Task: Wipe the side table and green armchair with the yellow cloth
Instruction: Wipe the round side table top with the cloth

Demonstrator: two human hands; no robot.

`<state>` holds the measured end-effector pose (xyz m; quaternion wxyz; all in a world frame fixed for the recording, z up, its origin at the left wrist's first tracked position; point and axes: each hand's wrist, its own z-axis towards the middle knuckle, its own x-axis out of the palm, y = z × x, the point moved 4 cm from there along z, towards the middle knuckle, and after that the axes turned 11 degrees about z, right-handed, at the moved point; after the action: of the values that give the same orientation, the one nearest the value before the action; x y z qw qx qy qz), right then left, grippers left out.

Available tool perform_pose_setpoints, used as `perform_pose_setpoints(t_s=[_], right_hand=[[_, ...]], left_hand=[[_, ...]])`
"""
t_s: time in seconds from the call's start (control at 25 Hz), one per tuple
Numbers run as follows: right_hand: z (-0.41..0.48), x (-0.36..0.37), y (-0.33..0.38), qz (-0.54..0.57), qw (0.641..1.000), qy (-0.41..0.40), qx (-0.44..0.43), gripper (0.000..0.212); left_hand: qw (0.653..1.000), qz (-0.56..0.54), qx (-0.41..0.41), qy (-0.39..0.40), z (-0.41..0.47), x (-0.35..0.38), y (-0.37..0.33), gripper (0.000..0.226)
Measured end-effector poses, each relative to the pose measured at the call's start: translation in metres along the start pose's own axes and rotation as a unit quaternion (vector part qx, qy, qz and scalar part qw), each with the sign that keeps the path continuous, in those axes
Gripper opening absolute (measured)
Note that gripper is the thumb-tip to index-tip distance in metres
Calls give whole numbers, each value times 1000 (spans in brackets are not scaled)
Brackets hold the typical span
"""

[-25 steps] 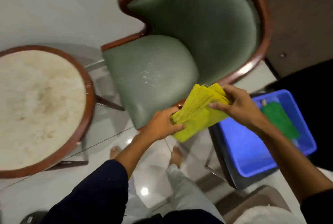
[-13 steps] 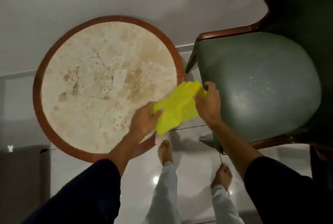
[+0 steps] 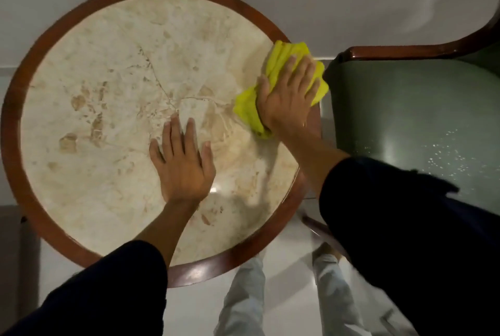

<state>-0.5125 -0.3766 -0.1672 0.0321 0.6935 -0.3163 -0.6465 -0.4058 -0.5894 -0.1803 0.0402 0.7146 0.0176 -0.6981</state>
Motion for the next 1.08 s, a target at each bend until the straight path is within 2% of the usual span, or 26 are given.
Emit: perform_pose_setpoints(t_s=[0.12,0.2,0.28,0.36,0.44,0.56,0.64,0.68,0.72,0.8,0.84,0.88,0.92,0.96,1.0,1.04,1.08], right_hand=[[0,19,39,-39,980,63,-187,65],[-57,23,31,-43,940,102,-322,60],[-126,15,-11,-51,895,146,-418,57],[-141,-6,-63,-71,882,172,-434,59],[-106,-27,-90,-94,917,151,-356,61],[-55,-31,-72,-88,969,102,-207,64],[-45,-18,-44,-78,977,109,-168,65],[-52,-11,-32,-84,968,129,-197,65],[-65,-6,-22,-101,946,160,-263,66],[-99,-6,-19,-111,869,237,-420,69],[-117,-14,-22,-83,856,240,-449,72],[-132,-25,-30,-32,883,198,-425,72],[-143,-37,-45,32,935,122,-331,69],[-153,-48,-67,89,978,48,-183,66],[-168,-54,-93,137,990,22,-10,65],[-185,-53,-114,201,965,64,154,64],[-202,-45,-124,297,905,134,274,60]], left_hand=[[996,-80,-32,-27,-1,-6,1,53],[992,-113,-43,-37,-2,-9,2,51],[995,-85,-39,-31,0,-9,3,51],[999,-35,-21,-21,-1,-6,1,52],[1000,-11,-11,-12,-2,-3,-1,53],[1000,-12,-10,-8,-2,-3,-3,56],[1000,-5,-3,-15,-3,-5,-3,54],[1000,-8,0,-17,-4,-7,-4,53],[1000,-17,2,-22,-4,-11,-5,51],[997,-72,-21,-31,-1,-22,-6,50],[991,-119,-48,-28,4,-29,-5,51],[984,-165,-69,-22,9,-38,-5,51],[978,-195,-67,-18,15,-48,-7,47],[979,-200,-29,-16,19,-59,-14,45],[982,-185,44,-7,22,-69,-26,49],[979,-155,133,14,25,-75,-44,57],[968,-118,217,48,25,-78,-64,68]])
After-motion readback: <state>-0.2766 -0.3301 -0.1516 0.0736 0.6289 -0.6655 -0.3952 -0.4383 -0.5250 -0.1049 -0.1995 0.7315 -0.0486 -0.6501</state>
